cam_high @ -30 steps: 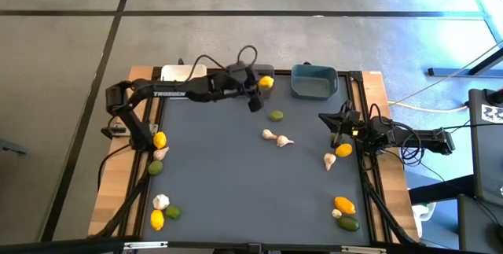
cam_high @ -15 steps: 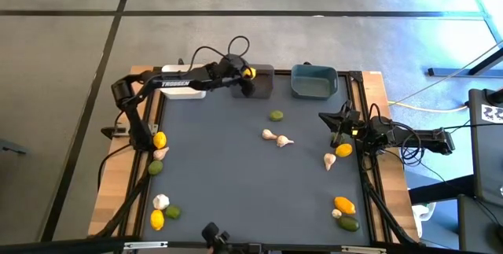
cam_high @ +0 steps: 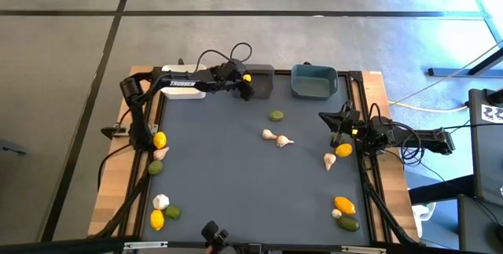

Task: Sort produce into baskets
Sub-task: Put the lemon into the black bin, then put the lime into the blue bin

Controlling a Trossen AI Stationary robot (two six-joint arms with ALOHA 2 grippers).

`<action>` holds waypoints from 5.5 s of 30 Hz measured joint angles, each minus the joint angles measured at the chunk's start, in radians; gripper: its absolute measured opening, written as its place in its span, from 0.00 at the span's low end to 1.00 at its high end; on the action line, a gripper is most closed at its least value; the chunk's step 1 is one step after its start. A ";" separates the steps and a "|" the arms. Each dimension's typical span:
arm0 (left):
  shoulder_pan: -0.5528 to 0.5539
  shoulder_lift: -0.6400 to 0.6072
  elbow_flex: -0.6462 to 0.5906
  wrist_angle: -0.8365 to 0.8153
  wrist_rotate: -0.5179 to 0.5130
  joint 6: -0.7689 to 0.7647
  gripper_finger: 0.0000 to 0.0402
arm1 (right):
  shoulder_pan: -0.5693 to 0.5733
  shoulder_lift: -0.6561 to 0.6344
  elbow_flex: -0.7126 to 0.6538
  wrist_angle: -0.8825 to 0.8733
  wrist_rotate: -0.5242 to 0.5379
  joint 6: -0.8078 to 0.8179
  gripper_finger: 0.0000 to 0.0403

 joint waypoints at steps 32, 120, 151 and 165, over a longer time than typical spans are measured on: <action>0.000 0.003 0.000 -0.047 0.008 -0.003 0.51 | 0.000 0.000 0.000 -0.025 0.000 0.002 0.04; -0.527 -0.298 -0.226 0.120 -0.056 -0.039 0.50 | -0.288 1.529 0.681 -0.016 -0.219 -0.201 0.84; -0.527 -0.297 -0.226 0.116 -0.056 -0.034 0.50 | -0.288 1.666 0.681 0.081 -0.246 -0.291 0.31; -0.527 -0.297 -0.226 0.116 -0.056 -0.033 0.50 | -0.288 1.398 0.681 -0.079 -0.148 -0.299 0.34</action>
